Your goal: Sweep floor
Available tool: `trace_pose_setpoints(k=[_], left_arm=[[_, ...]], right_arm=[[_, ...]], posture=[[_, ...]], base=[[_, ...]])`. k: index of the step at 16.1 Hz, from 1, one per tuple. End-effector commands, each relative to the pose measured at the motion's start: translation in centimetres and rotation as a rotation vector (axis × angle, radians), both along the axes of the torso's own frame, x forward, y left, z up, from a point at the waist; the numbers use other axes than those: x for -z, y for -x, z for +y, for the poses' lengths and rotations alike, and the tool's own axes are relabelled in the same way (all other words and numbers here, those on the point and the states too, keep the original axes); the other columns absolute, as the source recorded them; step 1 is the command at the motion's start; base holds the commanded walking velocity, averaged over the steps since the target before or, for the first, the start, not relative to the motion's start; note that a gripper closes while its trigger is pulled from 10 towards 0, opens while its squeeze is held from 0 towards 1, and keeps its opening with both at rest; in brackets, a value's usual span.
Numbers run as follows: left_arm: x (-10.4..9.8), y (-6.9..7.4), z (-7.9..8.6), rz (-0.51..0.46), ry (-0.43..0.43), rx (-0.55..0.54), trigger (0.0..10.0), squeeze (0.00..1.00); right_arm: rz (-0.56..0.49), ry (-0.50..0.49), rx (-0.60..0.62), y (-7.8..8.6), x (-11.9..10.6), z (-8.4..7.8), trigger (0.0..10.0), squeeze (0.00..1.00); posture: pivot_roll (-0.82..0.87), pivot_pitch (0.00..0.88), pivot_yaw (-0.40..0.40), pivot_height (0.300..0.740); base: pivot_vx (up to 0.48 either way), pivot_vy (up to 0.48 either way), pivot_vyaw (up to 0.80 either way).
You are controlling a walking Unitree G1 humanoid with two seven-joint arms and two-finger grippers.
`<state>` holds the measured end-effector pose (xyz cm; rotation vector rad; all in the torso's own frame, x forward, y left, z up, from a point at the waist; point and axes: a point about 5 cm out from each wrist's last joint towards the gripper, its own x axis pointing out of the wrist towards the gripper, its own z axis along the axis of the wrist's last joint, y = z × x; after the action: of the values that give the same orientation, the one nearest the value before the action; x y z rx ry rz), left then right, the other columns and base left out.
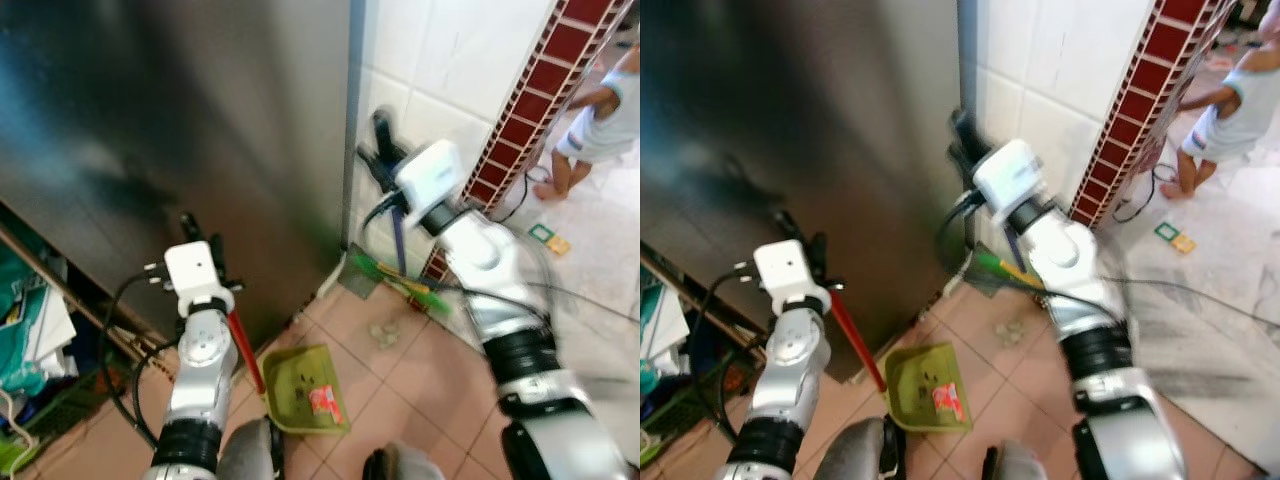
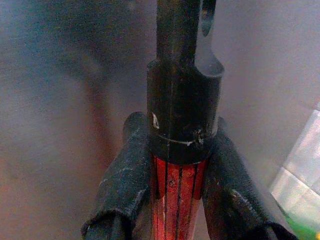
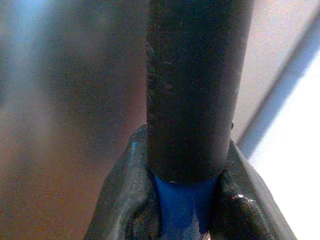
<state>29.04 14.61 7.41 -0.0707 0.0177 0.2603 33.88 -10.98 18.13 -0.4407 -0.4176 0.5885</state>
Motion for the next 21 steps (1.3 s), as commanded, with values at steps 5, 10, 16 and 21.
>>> trace_pose_setpoints(k=[5,10,16,21], left_arm=[[-0.6,-0.6,-0.1,-0.035,-0.03,-0.017,10.0,0.0],[-0.5,-1.0,-0.2,-0.032,-0.039,-0.005,10.0,0.0],[-0.4,-1.5,-0.1,-0.025,-0.047,0.001,10.0,0.0],[-0.3,-1.8,-0.7,-0.02,-0.046,0.02,10.0,0.0]], right_arm=[[0.096,-0.017,0.055,0.0,4.1,1.1,10.0,0.0],[0.225,-0.134,0.081,0.6,6.2,1.4,10.0,0.0],[0.348,-0.196,-0.044,0.9,4.1,0.9,10.0,0.0],[0.416,-0.341,-0.155,1.1,-0.2,1.1,10.0,0.0]], posture=[[-0.04,0.088,0.009,0.74],[-0.05,0.077,0.023,0.74],[-0.07,0.061,0.033,0.74],[-0.08,0.059,0.043,0.74]], base=[[0.0,0.0,0.0],[0.0,0.0,0.0],[0.0,0.0,0.0],[0.0,0.0,0.0]])
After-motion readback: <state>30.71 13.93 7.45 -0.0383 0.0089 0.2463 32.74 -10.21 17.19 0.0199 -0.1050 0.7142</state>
